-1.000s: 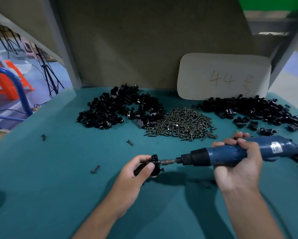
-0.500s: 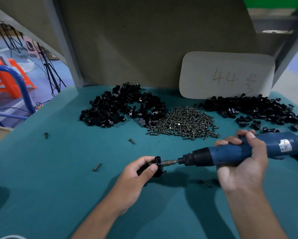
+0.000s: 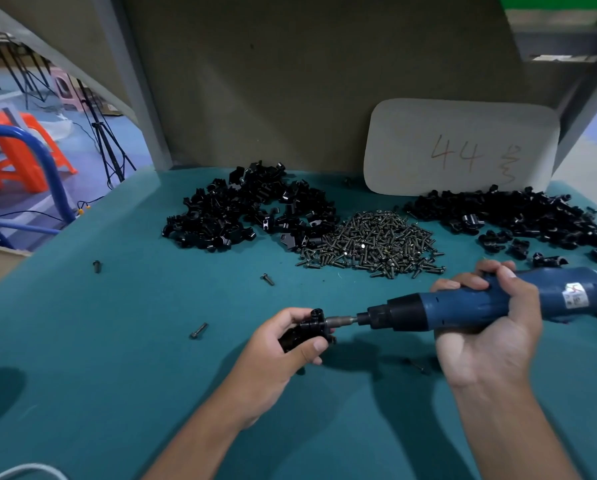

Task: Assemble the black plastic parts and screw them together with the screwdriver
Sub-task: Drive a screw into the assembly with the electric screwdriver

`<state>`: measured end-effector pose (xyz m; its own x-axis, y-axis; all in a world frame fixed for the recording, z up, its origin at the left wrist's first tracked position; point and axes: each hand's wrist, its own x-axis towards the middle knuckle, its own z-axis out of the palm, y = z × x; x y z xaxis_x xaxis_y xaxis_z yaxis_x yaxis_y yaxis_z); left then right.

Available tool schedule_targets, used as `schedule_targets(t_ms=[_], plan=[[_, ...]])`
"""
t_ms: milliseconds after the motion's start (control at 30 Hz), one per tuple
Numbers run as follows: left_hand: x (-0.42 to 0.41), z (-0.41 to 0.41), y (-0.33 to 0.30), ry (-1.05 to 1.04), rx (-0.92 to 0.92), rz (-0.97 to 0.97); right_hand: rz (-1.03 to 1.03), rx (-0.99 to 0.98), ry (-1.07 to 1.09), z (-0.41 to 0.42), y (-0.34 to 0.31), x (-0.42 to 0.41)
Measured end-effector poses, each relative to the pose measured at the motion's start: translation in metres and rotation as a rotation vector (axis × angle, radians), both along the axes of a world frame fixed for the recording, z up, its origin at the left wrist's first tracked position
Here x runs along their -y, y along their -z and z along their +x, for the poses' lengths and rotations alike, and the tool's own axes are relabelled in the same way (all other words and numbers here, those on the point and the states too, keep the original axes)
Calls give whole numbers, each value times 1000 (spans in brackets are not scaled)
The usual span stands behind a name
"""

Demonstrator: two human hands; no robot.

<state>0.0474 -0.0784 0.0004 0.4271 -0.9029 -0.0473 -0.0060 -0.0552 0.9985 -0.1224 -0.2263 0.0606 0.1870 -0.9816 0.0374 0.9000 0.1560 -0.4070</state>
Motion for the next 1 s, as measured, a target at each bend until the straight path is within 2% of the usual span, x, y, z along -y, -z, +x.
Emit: schedule_targets(t_ms=[400, 533, 1000], plan=[[-2, 1, -2, 3, 86, 18, 10, -7, 12, 0, 3, 1], [-2, 1, -2, 18, 40, 23, 15, -13, 16, 1, 4, 1], [-3, 3, 0, 27, 59, 15, -1, -27, 14, 4, 4, -1]])
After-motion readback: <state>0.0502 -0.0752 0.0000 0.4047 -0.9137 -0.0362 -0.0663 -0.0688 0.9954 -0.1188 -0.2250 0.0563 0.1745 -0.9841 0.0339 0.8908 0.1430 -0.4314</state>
